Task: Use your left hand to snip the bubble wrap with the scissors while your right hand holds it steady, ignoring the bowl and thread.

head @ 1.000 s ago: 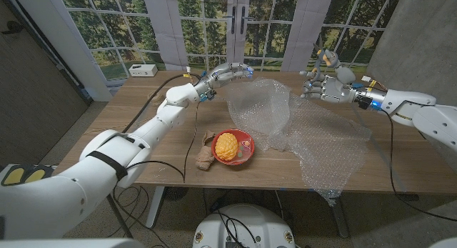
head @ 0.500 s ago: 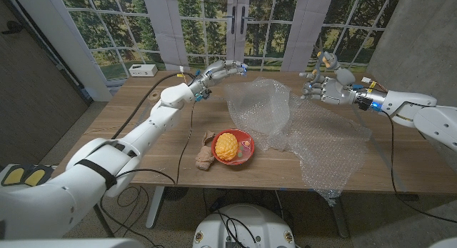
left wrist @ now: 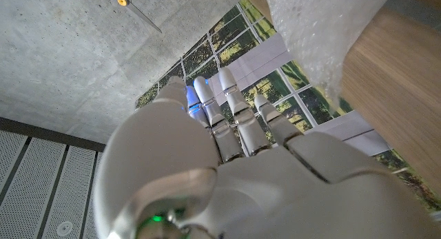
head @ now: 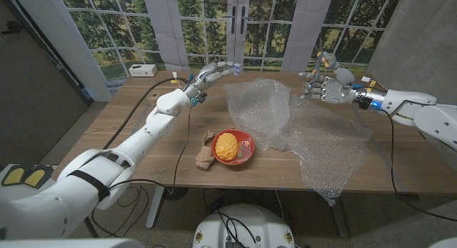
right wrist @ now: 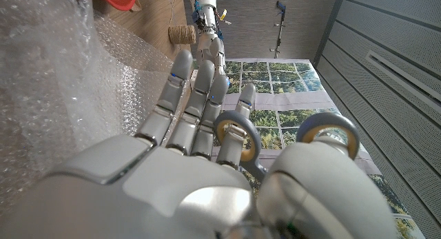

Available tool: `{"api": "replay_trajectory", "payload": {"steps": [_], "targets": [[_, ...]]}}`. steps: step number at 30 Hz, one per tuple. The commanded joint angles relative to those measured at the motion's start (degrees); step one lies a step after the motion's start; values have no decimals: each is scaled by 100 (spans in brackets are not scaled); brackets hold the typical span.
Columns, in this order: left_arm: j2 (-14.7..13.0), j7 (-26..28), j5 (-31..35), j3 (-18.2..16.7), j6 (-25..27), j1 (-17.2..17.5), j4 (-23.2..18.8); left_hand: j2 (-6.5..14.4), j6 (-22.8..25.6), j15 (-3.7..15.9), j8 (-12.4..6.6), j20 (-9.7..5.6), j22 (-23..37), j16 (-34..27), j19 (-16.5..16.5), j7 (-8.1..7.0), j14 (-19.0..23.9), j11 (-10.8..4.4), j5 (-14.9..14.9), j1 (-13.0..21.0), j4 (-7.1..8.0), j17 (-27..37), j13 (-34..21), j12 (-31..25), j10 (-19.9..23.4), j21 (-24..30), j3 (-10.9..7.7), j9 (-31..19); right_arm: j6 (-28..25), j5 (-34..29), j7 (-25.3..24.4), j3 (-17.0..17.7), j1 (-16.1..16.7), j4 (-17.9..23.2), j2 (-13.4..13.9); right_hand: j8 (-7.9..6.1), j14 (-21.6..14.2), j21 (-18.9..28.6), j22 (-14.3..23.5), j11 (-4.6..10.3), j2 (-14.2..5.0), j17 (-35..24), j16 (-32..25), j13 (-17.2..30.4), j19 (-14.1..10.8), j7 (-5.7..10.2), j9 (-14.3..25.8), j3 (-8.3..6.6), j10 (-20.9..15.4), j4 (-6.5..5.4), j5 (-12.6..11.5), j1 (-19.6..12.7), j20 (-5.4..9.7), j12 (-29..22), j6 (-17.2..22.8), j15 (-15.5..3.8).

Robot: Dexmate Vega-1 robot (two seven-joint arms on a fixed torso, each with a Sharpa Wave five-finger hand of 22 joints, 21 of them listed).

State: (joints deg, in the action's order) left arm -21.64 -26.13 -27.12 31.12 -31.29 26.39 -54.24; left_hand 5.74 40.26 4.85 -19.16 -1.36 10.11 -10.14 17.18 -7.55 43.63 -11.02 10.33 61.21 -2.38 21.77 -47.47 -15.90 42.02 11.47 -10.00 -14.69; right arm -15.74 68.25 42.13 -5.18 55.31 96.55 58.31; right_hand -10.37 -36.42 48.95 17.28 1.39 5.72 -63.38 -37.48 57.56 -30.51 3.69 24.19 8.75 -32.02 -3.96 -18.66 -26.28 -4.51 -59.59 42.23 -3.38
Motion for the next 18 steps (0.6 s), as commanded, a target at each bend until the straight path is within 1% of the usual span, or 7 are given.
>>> {"api": "replay_trajectory", "payload": {"steps": [1, 4, 6, 10, 12, 17, 18], "targets": [[-204, -27, 129, 130, 91, 3, -96, 177, -41, 773, 184, 40, 16, 30, 7, 27, -353, 94, 21, 91, -172, -392, 323, 306, -273, 12, -221, 99, 15, -13, 16, -7, -17, -38, -9, 2, -13, 19, -4, 38, -6, -9, 15, 27, -14, -721, -15, 40, -3, 20, -36, -86, -13, -29, -751, -326], [-263, -113, 173, 184, 178, -45, -109, 233, -80, 745, 266, 65, 16, 43, 5, 17, -526, 144, 11, 181, -278, -568, 461, 414, -399, 12, -343, 126, -4, 12, -8, 7, -19, -59, -17, 1, -10, 17, -11, 38, -14, -12, 17, 25, -9, -721, -32, 43, 0, 20, -37, -94, -12, -30, -752, -340], [-363, -40, 350, 231, 159, -62, -204, 198, -198, 703, 403, 87, 19, 44, -10, -27, -851, 188, -17, 125, -343, -787, 653, 528, -676, 11, -398, 155, 6, 6, 1, 3, -40, -76, -28, 4, -11, 18, -13, 31, -20, -12, 17, 18, -8, -720, -43, 44, 6, 19, -38, -99, -13, -26, -761, -334], [-492, 301, 693, 269, 38, -5, -376, 98, -268, 611, 502, 134, 20, 36, -63, -18, -1192, 264, -35, -8, -364, -936, 821, 573, -920, -2, -371, 172, -19, 3, -11, -12, -66, -90, -27, 4, -2, 18, -25, 31, -38, -15, 21, 14, -11, -724, -69, 47, 3, 17, -39, -111, -12, -30, -768, -336], [-548, 621, 937, 262, -106, 70, -477, 13, -348, 592, 567, 142, 20, 46, -69, -20, -1423, 293, -39, -121, -358, -999, 912, 583, -1086, 0, -319, 179, -18, 1, -3, -17, -77, -106, -33, 3, -9, 20, -27, 34, -43, -7, 24, 7, -11, -726, -80, 48, 4, 18, -40, -117, -9, -29, -769, -333], [-618, 1375, 1428, 210, -342, 240, -637, -33, -350, 587, 589, 140, 20, 8, -70, -25, -1460, 283, -41, -264, -309, -1026, 976, 552, -1091, 2, -259, 183, -15, -14, 1, -32, -103, -132, -45, 1, -8, 23, -31, 35, -59, -5, 29, 4, -10, -726, -102, 49, 8, 17, -40, -129, -11, -30, -771, -332], [-669, 1919, 1912, 189, -528, 323, -708, -41, -335, 578, 590, 141, 20, 18, -71, -30, -1518, 283, -38, -301, -298, -1036, 998, 544, -1090, 2, -246, 184, 9, -52, 5, -50, -122, -144, -49, 1, 2, 23, -32, 31, -64, -6, 32, 5, -9, -726, -109, 49, 11, 16, -41, -132, -12, -31, -771, -336]]}}
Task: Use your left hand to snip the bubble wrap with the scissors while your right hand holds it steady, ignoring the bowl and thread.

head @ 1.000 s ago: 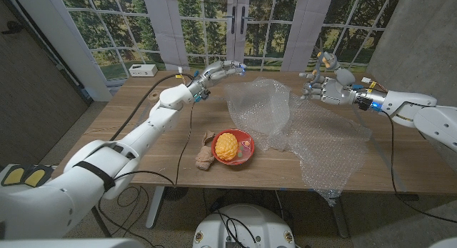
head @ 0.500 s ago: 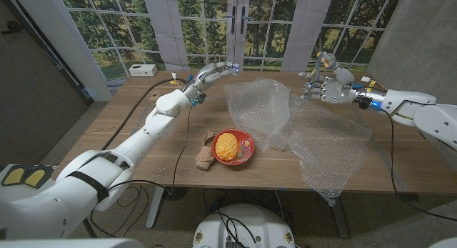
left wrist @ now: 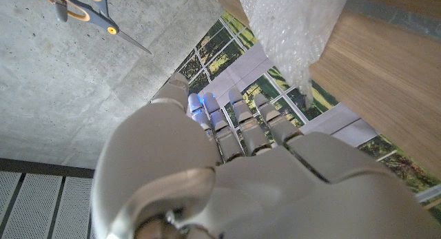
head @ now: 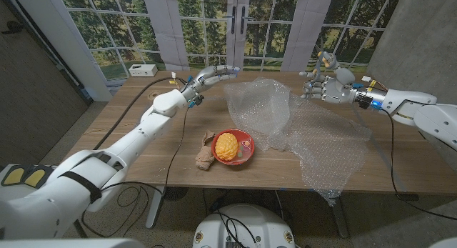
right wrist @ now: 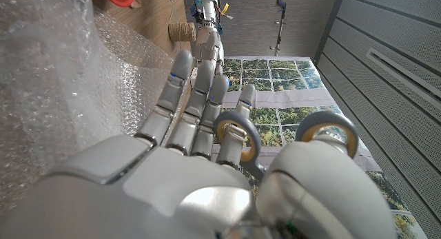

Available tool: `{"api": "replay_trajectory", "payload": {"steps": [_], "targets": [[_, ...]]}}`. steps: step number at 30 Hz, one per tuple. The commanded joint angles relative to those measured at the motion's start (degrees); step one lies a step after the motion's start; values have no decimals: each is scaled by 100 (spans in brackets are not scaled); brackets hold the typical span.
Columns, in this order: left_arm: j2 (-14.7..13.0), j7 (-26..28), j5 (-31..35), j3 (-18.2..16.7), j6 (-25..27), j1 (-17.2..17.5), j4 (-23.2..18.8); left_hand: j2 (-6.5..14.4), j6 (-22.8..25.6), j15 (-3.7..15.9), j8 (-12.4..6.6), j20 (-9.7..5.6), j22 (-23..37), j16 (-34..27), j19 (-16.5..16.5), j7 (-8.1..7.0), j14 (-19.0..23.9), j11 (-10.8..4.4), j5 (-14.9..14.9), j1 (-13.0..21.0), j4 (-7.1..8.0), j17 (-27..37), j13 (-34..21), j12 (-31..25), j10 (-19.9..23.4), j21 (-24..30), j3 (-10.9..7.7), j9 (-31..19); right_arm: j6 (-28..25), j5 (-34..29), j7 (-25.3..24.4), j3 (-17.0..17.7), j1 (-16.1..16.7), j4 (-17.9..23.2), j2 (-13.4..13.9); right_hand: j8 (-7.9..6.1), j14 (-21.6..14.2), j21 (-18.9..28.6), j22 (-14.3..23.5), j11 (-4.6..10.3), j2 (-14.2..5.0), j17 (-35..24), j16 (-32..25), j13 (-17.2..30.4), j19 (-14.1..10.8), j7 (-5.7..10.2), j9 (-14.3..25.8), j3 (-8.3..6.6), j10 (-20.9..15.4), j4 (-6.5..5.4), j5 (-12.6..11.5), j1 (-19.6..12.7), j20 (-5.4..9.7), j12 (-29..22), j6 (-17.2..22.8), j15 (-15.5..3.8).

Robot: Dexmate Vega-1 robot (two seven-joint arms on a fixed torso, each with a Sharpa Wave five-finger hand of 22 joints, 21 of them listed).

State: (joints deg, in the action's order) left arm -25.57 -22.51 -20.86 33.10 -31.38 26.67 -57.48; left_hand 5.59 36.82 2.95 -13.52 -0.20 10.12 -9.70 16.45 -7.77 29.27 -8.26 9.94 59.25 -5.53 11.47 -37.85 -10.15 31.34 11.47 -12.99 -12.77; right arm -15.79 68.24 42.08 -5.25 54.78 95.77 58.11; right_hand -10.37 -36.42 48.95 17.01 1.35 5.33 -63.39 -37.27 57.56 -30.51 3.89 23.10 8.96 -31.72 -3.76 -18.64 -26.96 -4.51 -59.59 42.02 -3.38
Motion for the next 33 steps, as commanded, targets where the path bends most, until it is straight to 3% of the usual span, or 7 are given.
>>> {"api": "replay_trajectory", "payload": {"steps": [1, 3, 6, 15, 20, 29, 33], "targets": [[-293, 1872, 1570, -17, -625, 328, -397, -65, 39, 763, 26, 10, 19, -45, 6, -20, -93, -3, -2, -207, 54, -17, 71, -44, -16, 5, 101, -7, -32, -27, -24, -42, -74, -61, -22, -1, -2, 23, -7, 32, -29, -1, 12, 2, -8, -745, -5, 29, -19, -5, -43, -67, -11, -30, -748, -336], [-333, 2732, 2146, -127, -531, 569, -714, -86, 125, 730, 17, -6, 19, -83, 17, 24, -101, 22, 7, -442, 159, -30, 151, -82, 36, 10, 188, -2, -42, -46, -33, -57, -94, -75, -15, 0, -4, 22, -13, 37, -38, 11, 20, -2, -6, -743, -19, 30, -18, -5, -43, -73, -12, -30, -753, -336], [-346, 2834, 2044, -192, -551, 642, -736, -88, 401, 764, -32, -30, 16, -192, 103, 50, 180, -12, 41, -730, 268, -66, 306, -195, 358, 35, 274, 13, -75, -21, -29, -78, -128, -120, -41, -2, -9, 22, -21, 28, -47, 16, 24, -2, -4, -744, -38, 34, -13, -7, -43, -80, -8, -33, -753, -335], [-773, 2778, 2480, -166, -372, 557, -1260, 42, 385, 756, 23, 4, 15, -138, 94, 75, 174, -2, 61, -454, 65, -111, 436, -161, 360, 22, 87, 26, -94, -58, -6, -141, -204, -165, -57, -7, -2, 17, -46, 38, -90, 13, 30, -27, 10, -743, -98, 35, -21, -7, -43, -118, -16, -34, -756, -331], [-886, 2982, 2969, -129, -527, 480, -1395, -34, 326, 708, 84, -1, 14, -51, 50, 38, -92, 18, 18, -569, 55, -111, 547, -87, 170, 4, 127, 29, -59, -56, 1, -123, -191, -145, -63, -7, -4, 20, -55, 40, -107, 17, 35, -58, 10, -746, -130, 38, -19, -6, -41, -137, -17, -21, -761, -335], [-1175, 2555, 3383, 55, -493, 354, -1744, -47, -772, 409, 351, 355, 16, 4, -306, -62, -1192, 170, 33, -693, -54, -89, 860, 15, -839, -59, 116, 44, -24, -7, -16, -22, -10, -50, -12, -11, 1, 22, -76, 45, -134, 36, 54, -72, 6, -745, -176, 43, -15, -7, -38, -161, -15, -22, -760, -333], [-1198, 2489, 3443, 89, -574, 312, -1708, -52, -906, 385, 356, 391, 15, -8, -351, -95, -1286, 178, 29, -726, -55, -84, 890, -4, -921, -64, 124, 44, -56, 8, -47, -20, 3, -52, -9, -15, -11, 24, -86, 47, -150, 63, 70, -87, 6, -743, -203, 48, -23, -11, -34, -169, -10, -22, -757, -334]]}}
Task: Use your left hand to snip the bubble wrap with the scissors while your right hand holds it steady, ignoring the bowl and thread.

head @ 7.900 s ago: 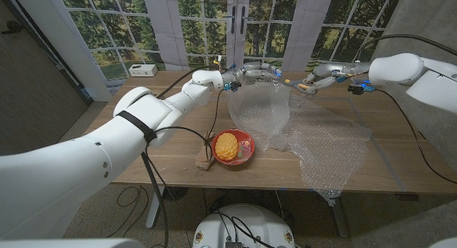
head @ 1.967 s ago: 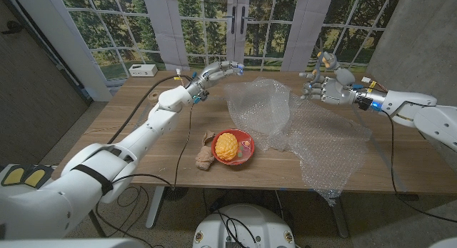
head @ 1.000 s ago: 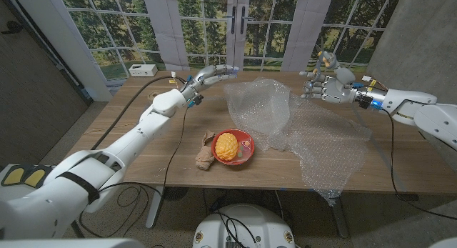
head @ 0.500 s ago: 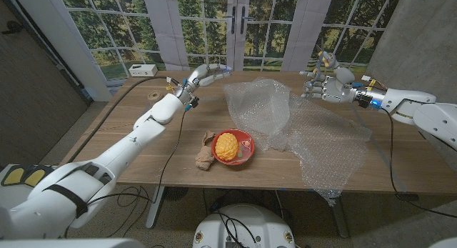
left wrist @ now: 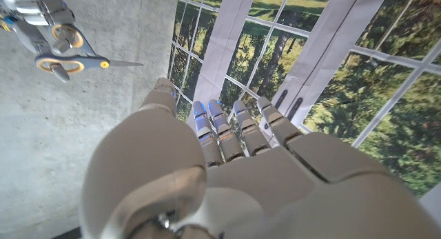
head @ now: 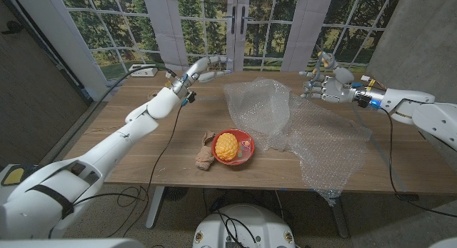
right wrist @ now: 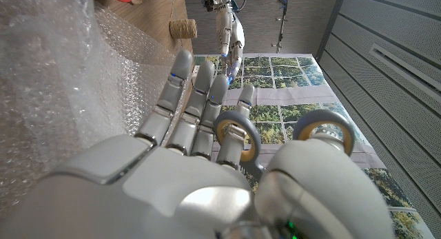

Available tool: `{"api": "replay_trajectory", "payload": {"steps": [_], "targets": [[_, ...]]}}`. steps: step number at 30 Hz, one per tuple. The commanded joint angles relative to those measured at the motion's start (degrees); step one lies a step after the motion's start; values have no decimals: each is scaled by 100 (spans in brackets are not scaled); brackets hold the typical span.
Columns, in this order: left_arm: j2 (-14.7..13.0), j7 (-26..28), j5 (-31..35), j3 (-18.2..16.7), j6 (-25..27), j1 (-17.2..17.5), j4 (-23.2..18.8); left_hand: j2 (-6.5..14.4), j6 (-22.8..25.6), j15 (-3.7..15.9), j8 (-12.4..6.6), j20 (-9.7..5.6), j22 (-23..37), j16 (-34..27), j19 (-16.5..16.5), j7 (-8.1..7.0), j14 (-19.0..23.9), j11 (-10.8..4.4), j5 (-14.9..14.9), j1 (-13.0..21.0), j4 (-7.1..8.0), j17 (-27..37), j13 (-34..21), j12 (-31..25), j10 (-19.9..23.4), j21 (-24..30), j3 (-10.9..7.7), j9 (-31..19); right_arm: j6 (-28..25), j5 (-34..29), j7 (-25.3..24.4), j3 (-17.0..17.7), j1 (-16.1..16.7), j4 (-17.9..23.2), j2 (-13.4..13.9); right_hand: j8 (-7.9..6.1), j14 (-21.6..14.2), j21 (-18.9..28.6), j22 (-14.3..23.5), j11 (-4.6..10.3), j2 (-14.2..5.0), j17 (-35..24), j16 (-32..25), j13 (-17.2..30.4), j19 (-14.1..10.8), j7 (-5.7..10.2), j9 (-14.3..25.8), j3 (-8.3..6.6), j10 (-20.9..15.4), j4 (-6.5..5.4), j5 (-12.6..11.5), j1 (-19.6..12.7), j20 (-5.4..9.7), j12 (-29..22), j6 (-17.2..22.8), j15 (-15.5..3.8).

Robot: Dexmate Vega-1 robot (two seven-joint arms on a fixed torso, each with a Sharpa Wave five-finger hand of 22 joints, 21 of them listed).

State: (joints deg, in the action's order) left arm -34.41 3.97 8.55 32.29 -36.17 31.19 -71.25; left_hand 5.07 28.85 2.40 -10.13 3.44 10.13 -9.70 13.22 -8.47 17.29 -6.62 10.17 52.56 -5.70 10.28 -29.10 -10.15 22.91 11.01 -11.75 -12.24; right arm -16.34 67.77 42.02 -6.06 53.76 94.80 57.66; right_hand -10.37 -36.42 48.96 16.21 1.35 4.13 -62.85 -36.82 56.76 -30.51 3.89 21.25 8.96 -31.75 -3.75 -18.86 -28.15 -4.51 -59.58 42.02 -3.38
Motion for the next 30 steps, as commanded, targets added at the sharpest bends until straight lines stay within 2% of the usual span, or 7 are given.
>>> {"api": "replay_trajectory", "payload": {"steps": [1, 10, 11, 14, 16, 20, 30], "targets": [[-314, -166, 503, 171, -114, -150, -313, -1, -138, 438, 14, 33, 14, -16, -37, -35, -100, -8, 6, -64, -40, 36, 24, 0, -126, -18, 0, -8, 11, 38, -49, 59, 105, 48, 38, -16, -5, 25, -8, 48, -32, 6, 26, -16, 6, -739, -24, 50, -23, -12, -11, -52, -8, -20, -754, -342], [-487, -574, 418, 208, -336, -267, -264, -30, -56, 412, -65, 81, 15, -30, -69, -48, -204, 44, -5, -144, -28, 41, 63, -31, -204, -13, 31, -5, -55, 0, -109, 4, 15, 52, 51, -24, -16, 34, -23, 48, -69, 1, 27, -31, 12, -735, -88, 62, -21, -19, -2, -74, -10, -27, -744, -356], [-483, -944, 157, 293, -445, -405, -105, 11, -19, 398, -88, 99, 15, -29, -86, -54, -258, 54, 22, -76, -73, 36, 82, -48, -220, -12, -15, -4, -65, -18, -117, -16, -20, 40, 50, -23, -8, 34, -26, 47, -72, -4, 28, -27, 11, -737, -92, 63, -16, -19, -1, -76, -8, -28, -745, -341], [-443, -1515, -183, 424, -616, -622, 115, -89, 231, 494, -180, -25, 11, -47, -110, -88, -367, -99, 150, 55, -246, 13, 165, -114, -225, 4, -65, 15, -81, -39, -109, -63, -86, 9, 31, -25, -8, 34, -31, 47, -78, 1, 33, -51, 15, -735, -110, 69, -26, -21, 2, -80, -10, -21, -743, -348], [-497, -1338, 183, 380, -605, -613, -17, -71, 136, 456, -128, 4, 10, -32, -163, -29, -506, -94, 237, 198, -339, 12, 215, -97, -341, -2, -160, 31, -105, -37, -100, -86, -115, -2, 28, -25, -19, 36, -35, 58, -81, 6, 33, -45, 13, -735, -120, 72, -21, -22, 4, -83, -6, -26, -743, -348], [-609, -1360, 361, 317, -430, -574, -267, -30, 89, 436, -108, 36, 9, -20, -225, -40, -622, -103, 319, 296, -379, 14, 250, -103, -387, -15, -243, 37, -135, 1, -134, -78, -113, -5, 20, -25, -5, 39, -36, 48, -90, 4, 40, -54, 20, -734, -139, 76, -27, -23, 8, -91, -11, -27, -745, -341], [-1030, -423, 2246, 112, 237, -352, -1303, -244, -84, 408, -73, 23, 4, -49, -329, 0, -795, -216, 338, 89, -300, 16, 289, -248, -157, -18, -147, 29, -101, 20, -172, -23, -32, -12, 27, -28, -1, 37, -60, 60, -88, -1, 48, -31, 37, -731, -195, 115, -7, -39, 19, -77, -10, -48, -744, -346]]}}
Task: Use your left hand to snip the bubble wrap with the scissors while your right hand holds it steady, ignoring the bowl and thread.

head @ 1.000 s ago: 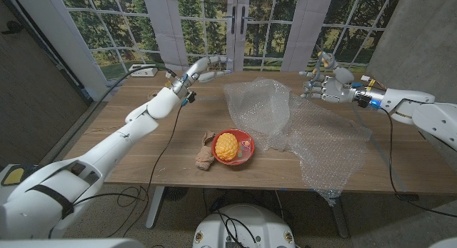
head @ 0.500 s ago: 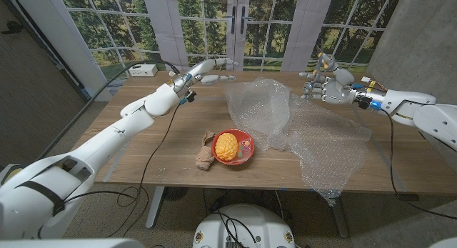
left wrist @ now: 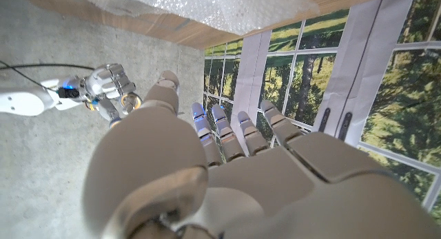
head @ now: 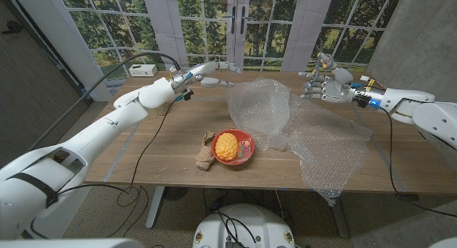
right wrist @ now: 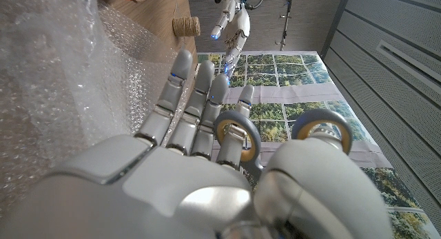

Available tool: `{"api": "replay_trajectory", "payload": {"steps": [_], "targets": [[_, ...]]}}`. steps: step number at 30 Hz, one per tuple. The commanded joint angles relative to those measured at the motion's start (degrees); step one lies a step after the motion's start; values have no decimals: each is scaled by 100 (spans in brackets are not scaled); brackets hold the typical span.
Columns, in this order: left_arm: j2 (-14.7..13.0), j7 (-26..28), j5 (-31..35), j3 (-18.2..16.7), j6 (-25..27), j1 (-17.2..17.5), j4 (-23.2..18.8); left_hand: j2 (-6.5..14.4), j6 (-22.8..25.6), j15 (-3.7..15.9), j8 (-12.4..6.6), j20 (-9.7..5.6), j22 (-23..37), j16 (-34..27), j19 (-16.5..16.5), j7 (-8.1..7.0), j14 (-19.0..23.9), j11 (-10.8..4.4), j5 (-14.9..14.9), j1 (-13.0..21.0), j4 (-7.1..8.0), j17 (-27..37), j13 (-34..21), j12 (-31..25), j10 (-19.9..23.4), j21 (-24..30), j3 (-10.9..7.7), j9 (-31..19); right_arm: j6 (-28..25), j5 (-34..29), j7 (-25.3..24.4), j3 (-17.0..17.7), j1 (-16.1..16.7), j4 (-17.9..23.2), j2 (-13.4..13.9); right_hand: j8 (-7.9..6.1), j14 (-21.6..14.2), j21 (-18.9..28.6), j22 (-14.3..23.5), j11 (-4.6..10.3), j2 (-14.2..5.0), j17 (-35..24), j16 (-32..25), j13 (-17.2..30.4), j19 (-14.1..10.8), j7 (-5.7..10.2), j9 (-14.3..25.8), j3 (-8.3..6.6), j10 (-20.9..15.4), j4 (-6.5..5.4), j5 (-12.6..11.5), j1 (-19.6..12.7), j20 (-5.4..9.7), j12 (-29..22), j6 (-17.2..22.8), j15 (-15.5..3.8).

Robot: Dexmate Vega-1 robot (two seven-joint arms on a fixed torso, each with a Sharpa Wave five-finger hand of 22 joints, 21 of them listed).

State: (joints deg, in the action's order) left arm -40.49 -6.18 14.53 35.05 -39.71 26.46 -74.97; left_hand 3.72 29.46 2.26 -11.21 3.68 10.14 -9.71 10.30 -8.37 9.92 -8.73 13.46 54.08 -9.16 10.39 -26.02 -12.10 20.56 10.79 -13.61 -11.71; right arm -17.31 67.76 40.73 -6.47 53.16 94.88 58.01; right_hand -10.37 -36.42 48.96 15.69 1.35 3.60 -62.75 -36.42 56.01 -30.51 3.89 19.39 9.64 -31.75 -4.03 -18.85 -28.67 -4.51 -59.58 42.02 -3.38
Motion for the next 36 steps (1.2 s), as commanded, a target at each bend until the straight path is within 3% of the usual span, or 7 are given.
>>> {"api": "replay_trajectory", "payload": {"steps": [1, 5, 11, 17, 23, 28, 36], "targets": [[-477, 658, 1826, -190, 724, 156, -1070, -129, -255, 422, 66, 18, 3, -49, -39, -26, -84, -13, 6, -86, 51, 4, -23, -58, 71, 8, 49, -27, -7, 32, -46, 22, 34, -21, -14, -29, -1, 40, -9, 53, -36, -10, 10, 49, 32, -729, -16, 49, -4, -12, 19, -25, -9, -53, -743, -351], [-660, 897, 2378, -281, 1232, 291, -1520, -164, -649, 398, 127, 111, 1, -58, -65, -58, -156, 5, 3, -119, 53, -3, -44, -62, -8, 12, 49, -40, 24, 40, -31, 36, 59, -20, -31, -30, -14, 41, -15, 51, -41, -9, 8, 48, 40, -731, -38, 60, -8, -15, 21, -29, -9, -59, -743, -341], [-837, 823, 2796, -242, 1701, 353, -1935, -177, -801, 337, 82, 71, 1, -25, -138, -92, -353, 71, 2, -131, 52, -11, -66, -11, -249, 2, 36, -53, 53, 94, -39, 84, 103, -17, -71, -32, -4, 51, -16, 50, -41, -17, 12, 26, 41, -730, -69, 84, -10, -29, 27, -14, -9, -53, -745, -345], [-891, 480, 2898, -113, 1941, 304, -2096, -236, -958, 347, 72, 131, 1, -36, 140, -137, -479, 168, -36, -162, 49, -22, -22, 43, -476, 108, 53, -37, 69, 132, -26, 135, 149, -8, -78, -33, 1, 55, -22, 50, -32, -26, 14, 8, 46, -728, -97, 115, -15, -46, 33, 15, -9, -50, -743, -332], [-917, 222, 3112, -3, 2223, 275, -2268, -261, -1358, 304, 150, 115, 0, -12, 30, -162, -676, 174, -70, -135, 33, -29, 42, 45, -550, 47, 45, -9, 58, 147, -24, 180, 181, 23, -52, -35, 3, 58, -30, 49, -24, -19, 24, 34, 56, -730, -131, 151, 7, -69, 39, 50, -12, -66, -743, -331], [-939, -51, 3225, 71, 2465, 287, -2420, -251, -2343, 202, 174, 84, 0, -28, -186, -144, -965, 226, -113, -86, 39, -30, 161, 53, -785, -1, 5, 39, 73, 173, -6, 213, 203, 23, -69, -32, 9, 62, -33, 40, -18, -24, 28, 24, 63, -736, -155, 177, 11, -85, 42, 76, -16, -63, -754, -317], [-918, -382, 3299, 193, 2573, 158, -2463, -231, -2342, 150, 105, 72, -2, -22, -243, -81, -1049, 250, -111, -75, 41, -30, 183, 68, -889, -10, -11, 44, 75, 202, 53, 276, 286, 39, -44, -25, 9, 68, -38, 33, -14, -25, 32, 8, 73, -739, -195, 212, 20, -102, 43, 96, -25, -59, -785, -308]]}}
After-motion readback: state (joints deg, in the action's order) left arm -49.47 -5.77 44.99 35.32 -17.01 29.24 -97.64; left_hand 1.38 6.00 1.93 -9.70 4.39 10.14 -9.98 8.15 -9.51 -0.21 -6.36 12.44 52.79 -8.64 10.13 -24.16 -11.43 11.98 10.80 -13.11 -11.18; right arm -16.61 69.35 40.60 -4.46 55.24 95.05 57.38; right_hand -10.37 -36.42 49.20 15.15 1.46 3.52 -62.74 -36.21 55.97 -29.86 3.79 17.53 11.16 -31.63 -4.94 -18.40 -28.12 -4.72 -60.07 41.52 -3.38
